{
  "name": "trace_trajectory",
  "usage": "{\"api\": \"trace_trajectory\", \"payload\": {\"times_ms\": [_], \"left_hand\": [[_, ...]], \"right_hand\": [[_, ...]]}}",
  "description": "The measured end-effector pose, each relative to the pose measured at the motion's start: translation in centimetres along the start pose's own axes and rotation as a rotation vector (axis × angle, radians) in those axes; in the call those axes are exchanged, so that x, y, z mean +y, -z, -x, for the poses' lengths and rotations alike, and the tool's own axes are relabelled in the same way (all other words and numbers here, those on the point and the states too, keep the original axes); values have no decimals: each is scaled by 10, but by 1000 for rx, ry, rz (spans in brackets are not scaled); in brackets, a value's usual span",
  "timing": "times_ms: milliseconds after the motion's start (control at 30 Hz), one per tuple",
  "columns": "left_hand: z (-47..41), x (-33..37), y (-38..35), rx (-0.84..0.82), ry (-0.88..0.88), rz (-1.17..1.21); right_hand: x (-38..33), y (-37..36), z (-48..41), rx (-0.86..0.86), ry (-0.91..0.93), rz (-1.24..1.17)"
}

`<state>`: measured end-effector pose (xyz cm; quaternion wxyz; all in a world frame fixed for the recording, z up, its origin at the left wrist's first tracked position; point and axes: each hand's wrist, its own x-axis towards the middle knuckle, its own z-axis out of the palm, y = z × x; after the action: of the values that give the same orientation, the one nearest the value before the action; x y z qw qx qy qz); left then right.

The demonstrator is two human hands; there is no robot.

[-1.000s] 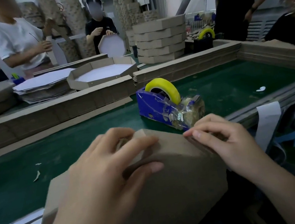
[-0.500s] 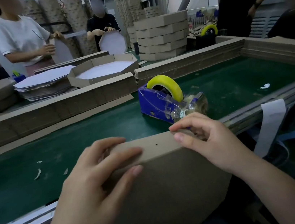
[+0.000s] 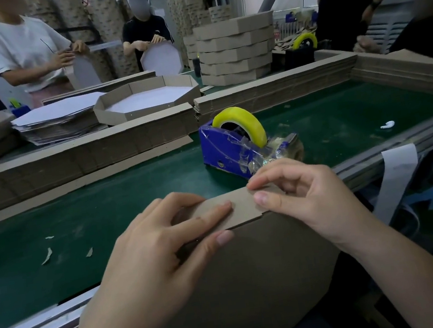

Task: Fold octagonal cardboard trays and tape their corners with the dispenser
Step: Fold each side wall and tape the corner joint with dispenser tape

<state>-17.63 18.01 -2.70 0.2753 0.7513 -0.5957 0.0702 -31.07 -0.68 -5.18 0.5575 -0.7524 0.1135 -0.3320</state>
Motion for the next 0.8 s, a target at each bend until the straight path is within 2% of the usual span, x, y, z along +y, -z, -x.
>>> {"api": "trace_trajectory", "payload": {"times_ms": [267,433,533,667,800], "left_hand": [[3,1,-1,107,35,45],[3,1,2,32,11,17],[3,2,5,-10,-12,-92],[3,6,2,15,13,-90],[3,5,-1,23,1,-78]], "right_hand": [[0,-6,-1,-15,-10,-41],[1,-6,2,-5,13,-53],[3,-7,4,-6,17,-24],[-1,2,-3,-71,49,138],[-1,43,-45,176,1,277]]}}
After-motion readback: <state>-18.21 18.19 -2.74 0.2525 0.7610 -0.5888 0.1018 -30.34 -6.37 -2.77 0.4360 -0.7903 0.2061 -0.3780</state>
